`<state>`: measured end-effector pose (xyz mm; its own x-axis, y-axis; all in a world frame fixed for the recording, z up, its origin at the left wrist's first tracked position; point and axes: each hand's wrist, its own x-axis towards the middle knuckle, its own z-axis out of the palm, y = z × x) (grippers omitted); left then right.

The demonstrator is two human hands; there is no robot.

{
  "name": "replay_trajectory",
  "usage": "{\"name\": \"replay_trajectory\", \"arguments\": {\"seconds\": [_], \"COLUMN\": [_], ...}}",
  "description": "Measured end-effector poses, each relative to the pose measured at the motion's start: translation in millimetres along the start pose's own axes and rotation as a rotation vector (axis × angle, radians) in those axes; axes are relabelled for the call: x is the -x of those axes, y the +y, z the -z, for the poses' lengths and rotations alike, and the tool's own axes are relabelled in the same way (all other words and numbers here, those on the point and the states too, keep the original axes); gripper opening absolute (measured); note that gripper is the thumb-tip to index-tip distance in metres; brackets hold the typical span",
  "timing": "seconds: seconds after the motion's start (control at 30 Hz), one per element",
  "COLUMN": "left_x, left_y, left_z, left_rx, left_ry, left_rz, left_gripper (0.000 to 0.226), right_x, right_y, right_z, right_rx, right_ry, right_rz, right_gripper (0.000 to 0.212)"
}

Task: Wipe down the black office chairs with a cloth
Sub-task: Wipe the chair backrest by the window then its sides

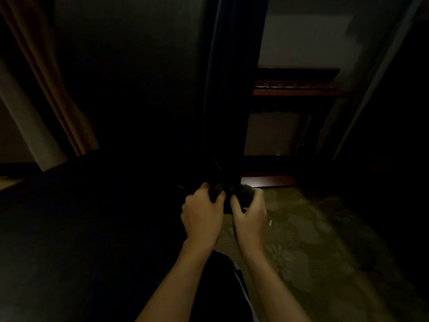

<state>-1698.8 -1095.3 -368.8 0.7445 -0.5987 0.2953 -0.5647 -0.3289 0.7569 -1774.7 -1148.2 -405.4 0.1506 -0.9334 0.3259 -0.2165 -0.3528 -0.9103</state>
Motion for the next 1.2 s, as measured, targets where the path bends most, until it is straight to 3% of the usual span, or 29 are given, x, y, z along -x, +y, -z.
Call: {"name": "replay_trajectory", "arguments": {"seconds": [0.1, 0.27, 0.37, 0.53, 0.63, 0.8, 0.97, 1.1, 1.2], "left_x": [-7, -4, -5, -5, -8, -9, -15, -14, -14], "left_y": [1, 0, 0, 4, 5, -3, 5, 6, 10], "left_z": [8, -2, -2, 3, 1, -11, -15, -11, 1], "left_rx": [-0.283, -0.418, -0.355, -0.008, -0.076, -0.362, -0.546, -0.441, -0.258], "left_ry": [-0.032, -0.085, -0.054, 0.077, 0.048, -0.080, -0.149, -0.094, -0.007], "left_rz": [-0.013, -0.024, -0.026, -0.014, 0.005, 0.025, -0.023, 0.005, 0.036], "left_gripper": [0.020, 0.013, 0.013, 0.017, 0.016, 0.013, 0.009, 0.013, 0.018], "right_x": [-4, 11, 7, -18, -22, -8, -14, -24, -32], "right_y": [21, 51, 45, -2, -3, 43, 43, 27, -2], "right_z": [-5, -18, -18, -2, -1, -9, -9, -2, 5], "right_rx": [0.076, 0.065, 0.044, 0.030, 0.128, 0.245, 0.361, 0.330, 0.271], "right_ry": [-0.043, -0.037, -0.041, 0.053, -0.029, -0.150, -0.224, -0.242, -0.170], "right_rz": [0.032, -0.037, 0.001, 0.218, 0.255, 0.112, 0.047, -0.016, 0.096], "right_gripper": [0.024, 0.013, 0.013, 0.008, 0.006, 0.015, 0.010, 0.017, 0.014]}}
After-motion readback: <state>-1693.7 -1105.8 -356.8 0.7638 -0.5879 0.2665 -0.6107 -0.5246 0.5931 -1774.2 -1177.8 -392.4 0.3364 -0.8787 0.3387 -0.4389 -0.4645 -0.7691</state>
